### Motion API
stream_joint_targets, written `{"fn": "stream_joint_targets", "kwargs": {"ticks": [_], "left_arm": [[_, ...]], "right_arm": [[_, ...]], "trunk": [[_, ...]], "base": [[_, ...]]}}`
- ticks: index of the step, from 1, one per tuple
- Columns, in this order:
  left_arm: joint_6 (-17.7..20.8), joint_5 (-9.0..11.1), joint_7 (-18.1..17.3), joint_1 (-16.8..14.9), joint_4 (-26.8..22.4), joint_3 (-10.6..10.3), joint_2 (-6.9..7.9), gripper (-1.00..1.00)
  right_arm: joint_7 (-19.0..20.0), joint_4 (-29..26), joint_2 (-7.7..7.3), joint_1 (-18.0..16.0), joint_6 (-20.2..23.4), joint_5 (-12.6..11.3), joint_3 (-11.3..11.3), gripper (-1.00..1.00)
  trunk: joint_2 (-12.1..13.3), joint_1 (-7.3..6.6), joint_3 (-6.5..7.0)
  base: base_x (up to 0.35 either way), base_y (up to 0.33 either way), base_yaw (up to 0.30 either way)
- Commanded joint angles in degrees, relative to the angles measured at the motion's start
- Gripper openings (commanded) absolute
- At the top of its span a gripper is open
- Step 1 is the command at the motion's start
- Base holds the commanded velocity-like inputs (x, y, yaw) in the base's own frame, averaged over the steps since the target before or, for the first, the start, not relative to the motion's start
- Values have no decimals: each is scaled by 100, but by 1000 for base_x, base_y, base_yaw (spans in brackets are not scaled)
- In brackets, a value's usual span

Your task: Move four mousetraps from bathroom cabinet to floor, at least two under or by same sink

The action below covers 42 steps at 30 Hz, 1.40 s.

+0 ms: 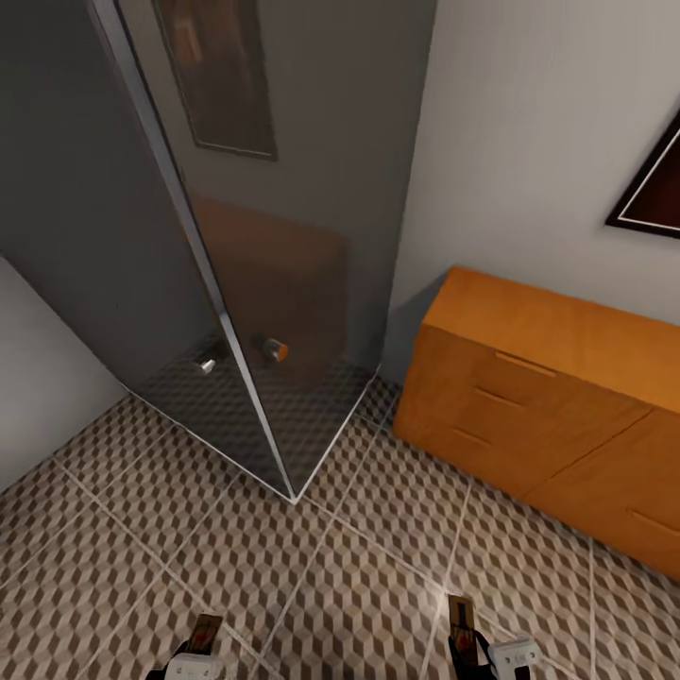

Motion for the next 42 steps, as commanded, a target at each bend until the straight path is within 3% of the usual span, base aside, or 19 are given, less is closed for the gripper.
{"fn": "stream_joint_targets", "kwargs": {"ticks": [1, 42], "left_arm": [[-4, 0, 62, -2, -14, -46, 1, -100], [-4, 0, 62, -2, -14, -46, -23, -100]], "right_arm": [[16, 2, -3, -2, -17, -67, 38, -100], [16, 3, -2, -2, -12, -67, 39, -100]], "trunk": [[-9, 3, -5], [-9, 3, 129]], "base": [[0, 0, 280], [0, 0, 280]]}}
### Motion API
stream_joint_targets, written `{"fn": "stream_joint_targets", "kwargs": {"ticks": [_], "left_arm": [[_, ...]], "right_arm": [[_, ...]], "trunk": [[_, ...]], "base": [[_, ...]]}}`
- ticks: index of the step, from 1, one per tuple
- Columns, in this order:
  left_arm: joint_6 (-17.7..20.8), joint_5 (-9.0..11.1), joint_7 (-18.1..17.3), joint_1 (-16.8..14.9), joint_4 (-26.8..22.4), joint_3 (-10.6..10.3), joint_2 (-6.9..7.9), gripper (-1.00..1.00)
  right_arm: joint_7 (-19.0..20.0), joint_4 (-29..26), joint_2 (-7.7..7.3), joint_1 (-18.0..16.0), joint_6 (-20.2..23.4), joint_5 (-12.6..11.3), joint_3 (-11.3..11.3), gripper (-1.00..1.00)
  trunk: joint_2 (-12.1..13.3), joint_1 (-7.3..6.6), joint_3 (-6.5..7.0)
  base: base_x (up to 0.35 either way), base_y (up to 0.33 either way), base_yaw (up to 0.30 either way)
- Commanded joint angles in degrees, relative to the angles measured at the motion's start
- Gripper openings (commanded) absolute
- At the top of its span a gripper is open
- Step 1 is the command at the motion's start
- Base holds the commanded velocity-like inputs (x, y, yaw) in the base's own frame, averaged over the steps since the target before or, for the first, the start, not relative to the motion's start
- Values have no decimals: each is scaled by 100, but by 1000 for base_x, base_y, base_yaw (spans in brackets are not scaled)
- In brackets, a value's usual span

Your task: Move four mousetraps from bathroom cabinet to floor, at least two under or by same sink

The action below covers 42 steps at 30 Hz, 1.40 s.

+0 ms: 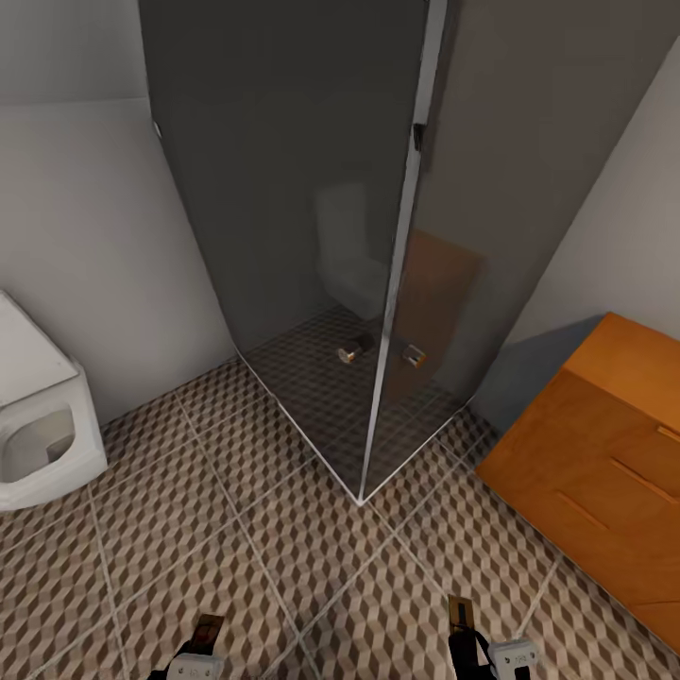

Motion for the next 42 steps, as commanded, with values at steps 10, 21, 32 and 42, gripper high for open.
{"fn": "stream_joint_targets", "kwargs": {"ticks": [10, 21, 32, 42], "left_arm": [[-4, -2, 62, -2, -14, -48, 4, -100], [-4, -2, 62, -2, -14, -48, 4, -100], [-4, -2, 62, -2, -14, -48, 4, -100], [-4, -2, 62, -2, -14, -48, 4, -100]], "right_arm": [[16, 1, -3, -2, -17, -66, 38, -100], [16, 1, -3, -2, -19, -66, 38, -100], [16, 1, -3, -2, -21, -66, 38, -100], [16, 1, -3, -2, -24, -66, 38, -100]], "trunk": [[-9, 3, 24], [-9, 3, 60], [-9, 3, 96], [-9, 3, 129]], "base": [[0, 0, 280], [0, 0, 280], [0, 0, 280], [0, 0, 280]]}}
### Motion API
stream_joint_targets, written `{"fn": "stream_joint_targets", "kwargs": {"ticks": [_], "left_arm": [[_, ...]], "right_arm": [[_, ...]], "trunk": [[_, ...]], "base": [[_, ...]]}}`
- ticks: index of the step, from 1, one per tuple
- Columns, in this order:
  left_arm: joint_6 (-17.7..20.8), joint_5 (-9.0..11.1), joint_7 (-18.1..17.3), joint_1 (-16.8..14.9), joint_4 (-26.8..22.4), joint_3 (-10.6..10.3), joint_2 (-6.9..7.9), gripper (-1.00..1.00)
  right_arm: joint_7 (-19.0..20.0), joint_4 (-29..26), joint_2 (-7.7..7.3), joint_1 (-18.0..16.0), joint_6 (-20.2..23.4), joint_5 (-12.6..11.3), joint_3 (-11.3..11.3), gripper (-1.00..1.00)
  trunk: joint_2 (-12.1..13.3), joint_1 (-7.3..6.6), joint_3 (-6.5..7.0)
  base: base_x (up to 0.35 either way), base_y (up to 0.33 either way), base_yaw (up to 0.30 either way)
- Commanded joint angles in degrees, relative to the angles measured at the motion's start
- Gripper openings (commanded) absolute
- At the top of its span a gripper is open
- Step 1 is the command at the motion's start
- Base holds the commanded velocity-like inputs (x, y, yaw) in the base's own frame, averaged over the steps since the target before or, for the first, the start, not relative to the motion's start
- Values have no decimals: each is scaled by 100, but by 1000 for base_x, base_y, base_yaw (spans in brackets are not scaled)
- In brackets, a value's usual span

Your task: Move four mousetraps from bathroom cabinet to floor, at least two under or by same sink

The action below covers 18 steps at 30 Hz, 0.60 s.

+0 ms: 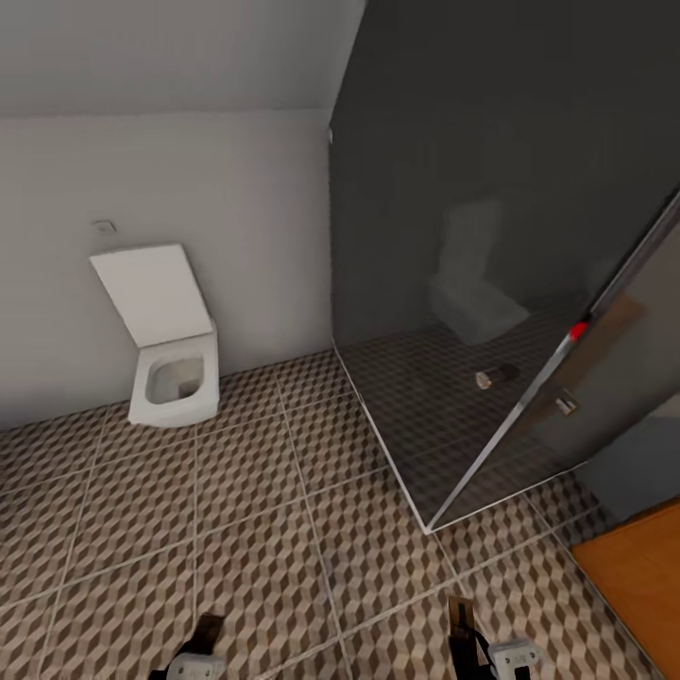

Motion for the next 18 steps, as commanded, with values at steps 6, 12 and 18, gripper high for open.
{"fn": "stream_joint_targets", "kwargs": {"ticks": [6, 12, 18], "left_arm": [[-4, -2, 62, -3, -14, -48, 2, -100], [-4, -2, 62, -3, -14, -48, 1, -100], [-3, -2, 62, -3, -14, -48, 2, -100]], "right_arm": [[17, 1, -3, -2, -18, -66, 38, -100], [16, 1, -3, -2, -18, -66, 38, -100], [18, 1, -3, -2, -17, -66, 38, -100]], "trunk": [[-9, 3, 11], [-9, 3, 31], [-9, 3, 50]], "base": [[0, 0, 280], [0, 0, 280], [0, 0, 280]]}}
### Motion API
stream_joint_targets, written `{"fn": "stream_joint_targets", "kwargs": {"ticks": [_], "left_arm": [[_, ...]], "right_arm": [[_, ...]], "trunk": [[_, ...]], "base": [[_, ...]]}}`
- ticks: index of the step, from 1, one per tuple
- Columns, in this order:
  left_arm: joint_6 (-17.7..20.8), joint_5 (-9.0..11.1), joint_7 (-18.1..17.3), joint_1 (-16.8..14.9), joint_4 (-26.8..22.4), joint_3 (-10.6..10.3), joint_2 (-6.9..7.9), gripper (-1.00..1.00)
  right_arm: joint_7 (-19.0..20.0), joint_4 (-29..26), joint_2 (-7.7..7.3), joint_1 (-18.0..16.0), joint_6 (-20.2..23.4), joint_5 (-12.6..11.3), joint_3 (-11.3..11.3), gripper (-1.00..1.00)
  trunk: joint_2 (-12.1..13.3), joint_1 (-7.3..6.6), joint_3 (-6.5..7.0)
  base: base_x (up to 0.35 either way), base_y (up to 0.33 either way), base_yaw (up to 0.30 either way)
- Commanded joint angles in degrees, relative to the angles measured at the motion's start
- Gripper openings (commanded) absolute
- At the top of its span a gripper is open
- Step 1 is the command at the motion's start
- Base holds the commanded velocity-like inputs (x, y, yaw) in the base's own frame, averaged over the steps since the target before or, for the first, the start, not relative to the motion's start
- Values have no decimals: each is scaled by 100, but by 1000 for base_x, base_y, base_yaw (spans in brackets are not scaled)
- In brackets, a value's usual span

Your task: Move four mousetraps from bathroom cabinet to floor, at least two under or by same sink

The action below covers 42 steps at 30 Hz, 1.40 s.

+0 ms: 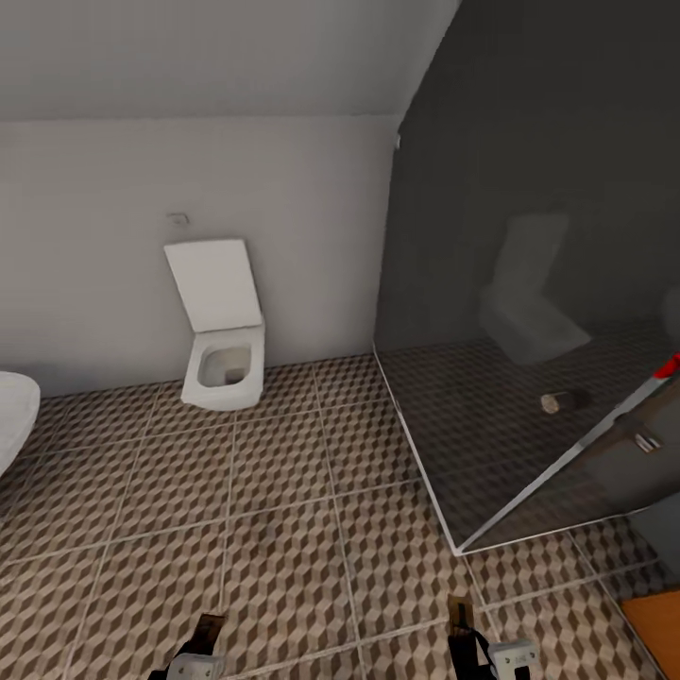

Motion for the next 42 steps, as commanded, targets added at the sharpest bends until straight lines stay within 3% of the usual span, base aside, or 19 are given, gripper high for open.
{"fn": "stream_joint_targets", "kwargs": {"ticks": [1, 7, 17, 35, 42], "left_arm": [[-4, -2, 62, -3, -14, -49, 4, -100], [-5, -2, 62, -3, -14, -49, 4, -100], [-3, -2, 62, -3, -14, -49, 4, -100], [1, -2, 57, -3, -14, -49, -8, -100], [1, -2, 61, -3, -14, -49, -10, -100]], "right_arm": [[15, 1, -3, -2, -18, -66, 38, -100], [19, 1, -3, -2, -18, -66, 38, -100], [22, 1, -3, -2, -19, -66, 38, -100], [22, 1, -6, -2, -19, -66, 38, -100], [19, 1, -3, -2, -19, -66, 38, -100]], "trunk": [[-9, 3, -5], [-9, 3, 12], [-9, 3, 15], [-9, 3, 15], [-9, 3, 15]], "base": [[0, 0, 280], [0, 0, 256], [0, 14, 33], [0, 240, 0], [0, 55, 0]]}}
